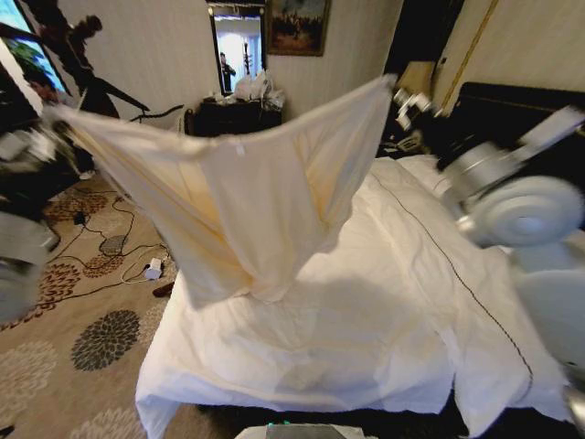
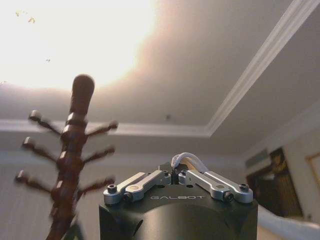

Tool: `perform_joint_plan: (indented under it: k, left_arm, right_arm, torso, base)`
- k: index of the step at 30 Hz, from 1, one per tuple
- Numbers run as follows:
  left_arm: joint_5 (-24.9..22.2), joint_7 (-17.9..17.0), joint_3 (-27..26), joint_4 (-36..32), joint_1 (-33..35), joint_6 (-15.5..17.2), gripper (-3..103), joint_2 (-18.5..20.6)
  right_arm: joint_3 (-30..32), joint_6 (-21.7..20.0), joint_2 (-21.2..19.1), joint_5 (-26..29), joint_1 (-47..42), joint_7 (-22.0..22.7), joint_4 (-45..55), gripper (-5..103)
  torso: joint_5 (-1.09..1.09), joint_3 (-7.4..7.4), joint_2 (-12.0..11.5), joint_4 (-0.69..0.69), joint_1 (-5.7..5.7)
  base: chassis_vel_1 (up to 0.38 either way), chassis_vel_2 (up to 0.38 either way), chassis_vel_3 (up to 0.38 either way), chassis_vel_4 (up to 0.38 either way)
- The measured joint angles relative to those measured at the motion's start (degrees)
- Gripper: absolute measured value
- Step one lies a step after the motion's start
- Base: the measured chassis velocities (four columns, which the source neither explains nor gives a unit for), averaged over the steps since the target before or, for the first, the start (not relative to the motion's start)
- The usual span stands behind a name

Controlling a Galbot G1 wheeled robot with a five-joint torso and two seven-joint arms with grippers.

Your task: Pick up the clothes from the bed and hang them on the clothes hanger.

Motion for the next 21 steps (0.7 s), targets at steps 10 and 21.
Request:
perform_joint_plan:
  k: [10,21]
  left_arm:
    - [-12.07,-3.31,-16.16,-3.54,2.26,3.61,1,5.80]
    - [8.39,-6.30,10.51,-6.48,5.54,12.44,1,-5.94]
  right_arm:
    - [23.31,-4.44,-17.09,15.37,-6.17,7.37,5.76,0]
    - [2.10,-15.04,-10.46,-2.54,-11.07,12.92,1.41,0]
  torso:
    - [0.00,-0.02,0.03,0.02,-0.02]
    - [-0.01,0.01,0.02,0.05,0.00]
  base:
    - [0.000,0.000,0.000,0.000]
    - [0.000,0.000,0.000,0.000]
